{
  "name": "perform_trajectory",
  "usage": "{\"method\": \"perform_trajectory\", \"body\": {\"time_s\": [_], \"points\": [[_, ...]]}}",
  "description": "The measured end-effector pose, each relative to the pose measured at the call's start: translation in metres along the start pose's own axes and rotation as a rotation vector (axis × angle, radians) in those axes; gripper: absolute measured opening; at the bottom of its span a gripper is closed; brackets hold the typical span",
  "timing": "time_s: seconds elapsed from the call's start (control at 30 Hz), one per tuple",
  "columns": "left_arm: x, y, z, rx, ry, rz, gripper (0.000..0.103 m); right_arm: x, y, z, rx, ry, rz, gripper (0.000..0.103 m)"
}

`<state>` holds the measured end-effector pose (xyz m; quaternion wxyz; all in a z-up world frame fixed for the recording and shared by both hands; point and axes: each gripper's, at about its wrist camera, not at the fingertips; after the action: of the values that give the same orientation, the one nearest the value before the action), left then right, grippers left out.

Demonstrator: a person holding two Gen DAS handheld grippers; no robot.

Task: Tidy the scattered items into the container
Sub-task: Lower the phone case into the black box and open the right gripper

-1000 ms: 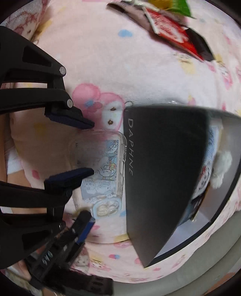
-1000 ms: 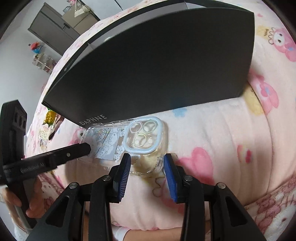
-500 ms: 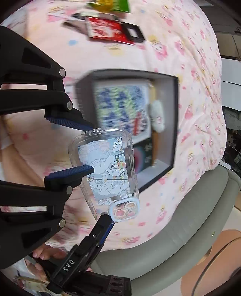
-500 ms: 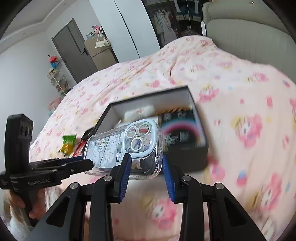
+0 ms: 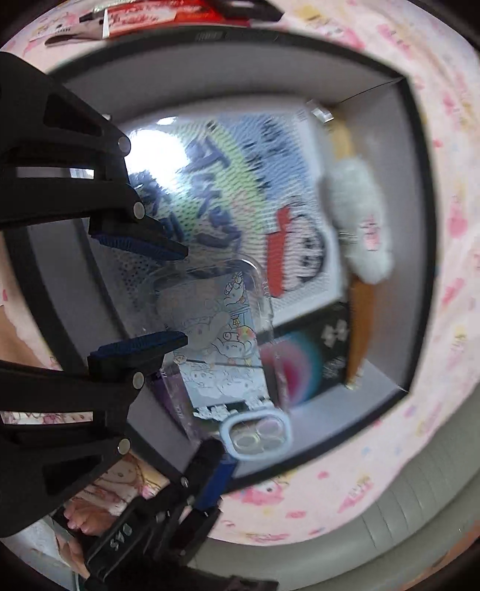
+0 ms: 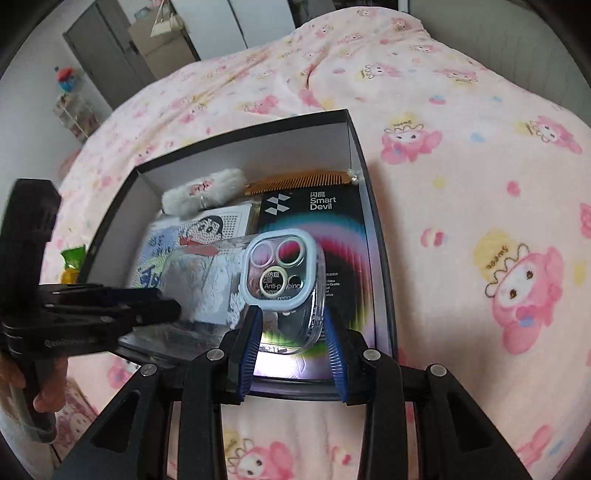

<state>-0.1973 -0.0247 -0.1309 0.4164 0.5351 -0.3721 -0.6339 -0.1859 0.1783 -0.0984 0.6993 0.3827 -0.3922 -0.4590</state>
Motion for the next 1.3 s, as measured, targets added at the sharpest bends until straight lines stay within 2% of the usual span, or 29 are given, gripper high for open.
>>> {"method": "perform_trajectory", "body": {"time_s": [0.1,0.2,0.3,0.43,0.63,0.7,0.77,0.8,1.0,1.17,1.3], "points": [[0.001,0.001,0.001,-0.003,0.001,-0.015,0.04,0.002,-0.003,0.003,0.006,0.015,-0.023,0.031],[0.004,0.013,0.002,-0.053,0.016,-0.029,0.041,0.002,0.002,0.005,-0.056,0.033,-0.049,0.03],[0.008,0.017,0.003,-0.098,0.037,0.008,0.041,0.002,0.007,0.013,-0.11,0.034,-0.068,0.031],[0.011,0.005,0.007,-0.069,0.078,0.008,0.041,0.003,-0.004,0.026,-0.119,0.03,-0.051,0.031],[0.0,-0.002,0.001,-0.062,0.05,0.016,0.041,0.003,-0.018,0.021,-0.109,0.05,-0.074,0.031],[-0.004,-0.003,0.003,-0.062,0.051,-0.01,0.041,0.005,-0.017,0.017,-0.115,0.073,-0.094,0.031],[-0.005,-0.005,0.005,-0.056,0.067,-0.082,0.041,0.005,-0.014,0.012,-0.127,0.082,-0.106,0.031],[-0.007,-0.006,0.005,-0.056,0.071,-0.104,0.046,0.004,-0.013,0.011,-0.135,0.081,-0.112,0.031],[-0.011,-0.006,0.007,-0.087,0.111,-0.056,0.047,-0.007,0.0,0.011,-0.188,0.053,-0.072,0.031],[-0.021,-0.006,0.006,-0.073,0.059,-0.02,0.048,-0.006,0.0,0.012,-0.19,0.06,-0.075,0.031],[-0.018,0.0,0.003,-0.092,0.076,-0.047,0.048,-0.008,-0.002,0.01,-0.18,0.045,-0.064,0.031]]}}
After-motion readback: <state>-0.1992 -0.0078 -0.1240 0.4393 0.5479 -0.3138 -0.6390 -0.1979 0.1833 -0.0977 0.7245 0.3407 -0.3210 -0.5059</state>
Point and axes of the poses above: each gripper's, at about its wrist camera, not at the fingertips, and y roughly against the way its jaws point, x to its left, z to its top, and after that the axes turned 1 degree about x, right-handed
